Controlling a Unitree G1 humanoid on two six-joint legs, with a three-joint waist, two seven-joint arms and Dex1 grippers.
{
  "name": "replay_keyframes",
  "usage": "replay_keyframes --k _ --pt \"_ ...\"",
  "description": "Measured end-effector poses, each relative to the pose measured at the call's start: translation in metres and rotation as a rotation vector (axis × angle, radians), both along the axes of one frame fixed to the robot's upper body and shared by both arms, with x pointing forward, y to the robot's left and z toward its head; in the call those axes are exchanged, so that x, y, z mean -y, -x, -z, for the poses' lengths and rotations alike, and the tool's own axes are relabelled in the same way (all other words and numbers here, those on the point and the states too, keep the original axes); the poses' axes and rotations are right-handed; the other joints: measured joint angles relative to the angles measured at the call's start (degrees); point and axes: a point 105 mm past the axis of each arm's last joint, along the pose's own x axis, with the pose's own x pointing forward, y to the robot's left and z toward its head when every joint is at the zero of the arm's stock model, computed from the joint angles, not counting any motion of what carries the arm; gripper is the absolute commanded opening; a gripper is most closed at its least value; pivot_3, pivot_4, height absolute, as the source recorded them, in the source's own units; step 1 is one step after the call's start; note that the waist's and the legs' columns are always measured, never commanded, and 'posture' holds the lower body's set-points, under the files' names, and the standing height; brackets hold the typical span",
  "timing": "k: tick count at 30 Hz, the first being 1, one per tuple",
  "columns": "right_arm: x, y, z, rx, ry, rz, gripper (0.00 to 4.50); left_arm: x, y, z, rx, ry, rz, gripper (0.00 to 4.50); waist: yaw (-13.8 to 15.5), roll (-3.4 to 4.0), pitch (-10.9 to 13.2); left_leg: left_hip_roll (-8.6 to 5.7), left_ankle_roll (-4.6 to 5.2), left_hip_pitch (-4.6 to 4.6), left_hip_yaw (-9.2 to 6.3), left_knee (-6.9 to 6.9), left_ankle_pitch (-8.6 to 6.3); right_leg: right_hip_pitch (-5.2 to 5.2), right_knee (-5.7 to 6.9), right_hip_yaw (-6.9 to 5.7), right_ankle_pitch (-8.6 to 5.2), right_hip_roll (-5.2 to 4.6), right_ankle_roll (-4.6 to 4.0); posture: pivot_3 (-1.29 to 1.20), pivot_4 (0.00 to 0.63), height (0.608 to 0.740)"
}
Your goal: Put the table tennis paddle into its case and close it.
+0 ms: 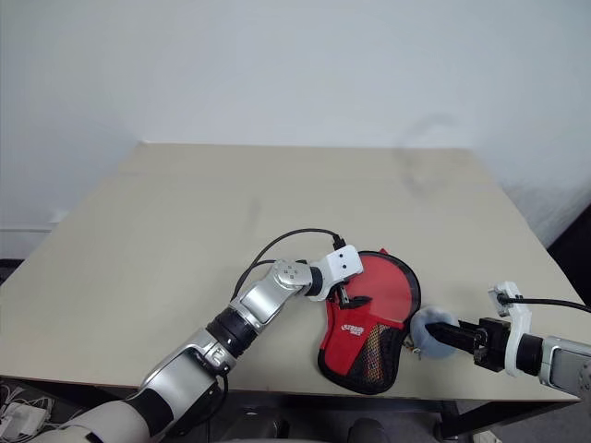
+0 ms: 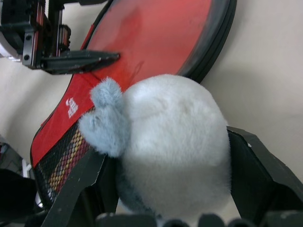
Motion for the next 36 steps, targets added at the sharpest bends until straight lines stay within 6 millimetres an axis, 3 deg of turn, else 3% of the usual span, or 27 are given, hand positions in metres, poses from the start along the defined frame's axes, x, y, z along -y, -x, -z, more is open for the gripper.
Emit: replay_keyframes --k 6,9,16,22,36 --pt "-0.002 -0.001 -0.003 0.019 -0.021 0.027 0.78 0.000 0.000 0.001 -0.001 0.001 -0.004 4.21 0.00 -0.03 0.00 0.03 0.00 0.01 0.02 0.01 0.00 -0.01 0.00 -0.01 -0.04 0.00 -0.07 0.00 0.000 0.740" --pt "0.000 0.003 -0.005 0.016 -0.040 0.054 0.33 0.000 0.001 0.001 -0.004 0.001 -0.002 4.21 0.02 0.00 0.00 0.02 0.00 -0.01 0.02 0.01 0.00 -0.02 0.01 0.01 0.00 0.00 0.01 0.00 0.000 0.740" --pt "-0.001 0.027 -0.007 -0.033 -0.048 0.031 0.30 0.000 0.001 0.002 -0.005 0.003 -0.001 4.21 0.03 0.02 0.02 0.02 -0.03 -0.02 0.03 0.01 -0.02 -0.03 -0.02 0.00 -0.07 0.00 -0.12 0.00 0.000 0.740" --pt "-0.014 0.051 -0.007 -0.082 -0.075 -0.044 0.30 0.000 0.004 0.001 -0.006 0.012 0.005 4.21 0.05 0.01 0.02 0.02 -0.01 -0.04 0.02 0.01 -0.15 -0.03 -0.03 -0.01 -0.07 0.00 -0.12 0.00 0.000 0.740" --pt "-0.032 0.083 -0.007 -0.136 -0.082 -0.155 0.30 0.001 0.005 0.001 -0.007 0.018 0.009 4.21 0.28 0.00 0.02 0.03 -0.01 -0.03 0.03 0.01 -0.31 -0.04 -0.05 -0.02 -0.06 -0.01 -0.11 0.00 0.000 0.740"
